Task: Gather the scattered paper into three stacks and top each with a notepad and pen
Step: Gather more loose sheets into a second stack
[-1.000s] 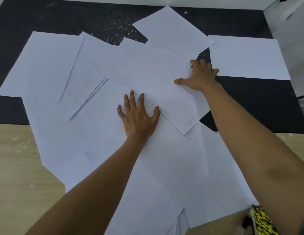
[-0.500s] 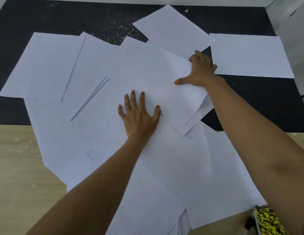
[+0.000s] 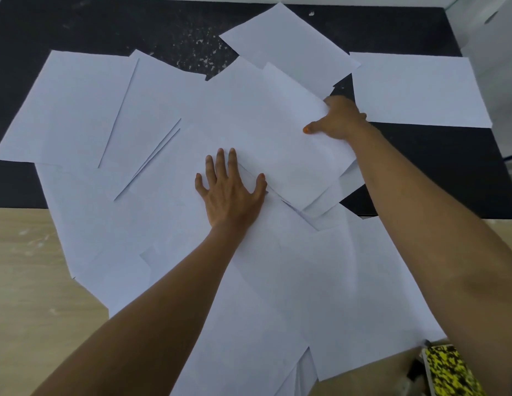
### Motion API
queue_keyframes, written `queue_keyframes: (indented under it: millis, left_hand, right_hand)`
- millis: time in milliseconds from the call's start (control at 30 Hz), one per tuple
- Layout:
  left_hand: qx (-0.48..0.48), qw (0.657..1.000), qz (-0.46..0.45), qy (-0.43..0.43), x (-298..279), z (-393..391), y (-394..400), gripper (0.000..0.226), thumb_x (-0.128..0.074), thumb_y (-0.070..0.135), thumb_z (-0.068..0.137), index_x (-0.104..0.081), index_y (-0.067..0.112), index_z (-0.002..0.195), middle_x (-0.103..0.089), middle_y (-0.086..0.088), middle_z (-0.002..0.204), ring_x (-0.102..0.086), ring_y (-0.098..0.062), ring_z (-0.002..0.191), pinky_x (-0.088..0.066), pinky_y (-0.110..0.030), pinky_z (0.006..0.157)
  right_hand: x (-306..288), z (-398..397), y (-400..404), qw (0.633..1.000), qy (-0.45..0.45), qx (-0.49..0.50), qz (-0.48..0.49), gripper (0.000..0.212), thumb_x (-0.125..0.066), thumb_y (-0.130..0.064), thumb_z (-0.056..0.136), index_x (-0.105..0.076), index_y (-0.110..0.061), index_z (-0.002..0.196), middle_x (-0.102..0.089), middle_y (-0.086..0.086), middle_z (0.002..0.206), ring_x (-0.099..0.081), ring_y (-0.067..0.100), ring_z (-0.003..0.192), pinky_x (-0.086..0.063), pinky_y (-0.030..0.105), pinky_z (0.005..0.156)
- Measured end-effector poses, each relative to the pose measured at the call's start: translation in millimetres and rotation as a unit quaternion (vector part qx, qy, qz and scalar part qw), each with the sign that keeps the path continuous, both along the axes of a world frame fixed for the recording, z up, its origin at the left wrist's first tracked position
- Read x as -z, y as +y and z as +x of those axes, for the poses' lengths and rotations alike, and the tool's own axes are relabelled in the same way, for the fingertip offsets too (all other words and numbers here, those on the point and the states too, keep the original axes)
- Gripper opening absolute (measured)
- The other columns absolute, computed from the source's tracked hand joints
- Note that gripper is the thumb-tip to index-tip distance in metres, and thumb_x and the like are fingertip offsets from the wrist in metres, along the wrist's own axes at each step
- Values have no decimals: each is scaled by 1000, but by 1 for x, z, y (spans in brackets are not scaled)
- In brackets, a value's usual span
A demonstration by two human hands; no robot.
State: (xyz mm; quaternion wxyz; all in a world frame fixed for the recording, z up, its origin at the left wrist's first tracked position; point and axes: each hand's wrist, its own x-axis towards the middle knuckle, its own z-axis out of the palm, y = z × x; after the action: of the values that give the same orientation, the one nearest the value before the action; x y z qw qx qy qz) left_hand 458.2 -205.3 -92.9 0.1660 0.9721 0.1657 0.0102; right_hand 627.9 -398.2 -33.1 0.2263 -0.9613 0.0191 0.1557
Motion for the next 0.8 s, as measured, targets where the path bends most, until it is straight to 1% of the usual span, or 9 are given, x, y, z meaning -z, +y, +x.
queue_keyframes:
  millis: [67,133,267,367,467,567,633,667,800]
  left_hand:
    - [1,1000,-2,4,0,0,1,80,-31,67,89,-13,22,152,-9,0,162,0,-22,149,-2,-49,119]
    - [4,1000,-1,10,0,0,1,82,-30,69,88,-15,21,152,-8,0,161,0,-22,149,-2,-49,118]
    - [11,999,-26,20,-4,-2,3,89,-29,72,85,-15,15,152,-7,-1,161,3,-21,149,1,-49,118]
    - [34,997,-68,32,-8,-3,7,82,-32,63,89,-14,14,152,-3,-1,162,8,-20,149,7,-49,117]
    - [18,981,-184,56,-24,1,11,80,-35,51,74,-24,17,145,-6,0,161,8,-17,148,9,-47,117]
    - [13,963,-250,100,-43,3,19,85,-41,44,61,-30,18,141,-5,-1,161,6,-16,148,9,-47,117]
    - [44,970,-224,90,-51,-4,25,75,-51,45,70,-34,19,138,-4,-3,161,2,-19,149,8,-49,116]
    - [64,976,-197,72,-54,-7,26,66,-56,44,78,-36,20,136,-5,-3,160,1,-20,149,8,-51,115]
    - [101,988,-116,13,-74,-45,26,55,-67,41,81,-47,23,129,-26,-3,151,-26,-25,140,-9,-48,114]
  right_hand:
    - [-2,-8,-6,998,-4,33,47,57,-82,-35,70,-53,-13,114,-54,5,119,-54,24,105,-43,35,88]
    - [-5,-18,-14,996,2,57,69,46,-79,-26,75,-52,-11,108,-53,4,111,-52,21,95,-41,30,77]
    - [-14,-38,-30,989,-12,102,106,56,-77,-19,79,-49,-5,125,-56,8,123,-55,24,109,-42,27,81]
    - [-25,-52,-45,982,-9,148,120,60,-77,-17,78,-48,-3,129,-56,9,126,-55,25,113,-44,28,85]
    - [-35,-75,-62,949,31,215,227,46,-76,-12,78,-59,-3,120,-63,7,119,-62,23,101,-52,32,84]
    - [-41,-107,-70,907,37,282,309,33,-69,-5,81,-64,0,113,-67,12,110,-64,23,84,-54,26,68]
    - [-45,-133,-73,881,31,322,345,31,-69,-3,81,-65,2,111,-66,12,105,-62,18,73,-53,24,63]
    - [-44,-146,-73,870,33,338,357,31,-71,-3,80,-65,2,110,-66,12,104,-62,17,72,-54,26,67]
    - [-33,-213,-68,837,46,397,374,36,-78,-8,74,-68,0,107,-70,11,107,-67,27,88,-55,40,86]
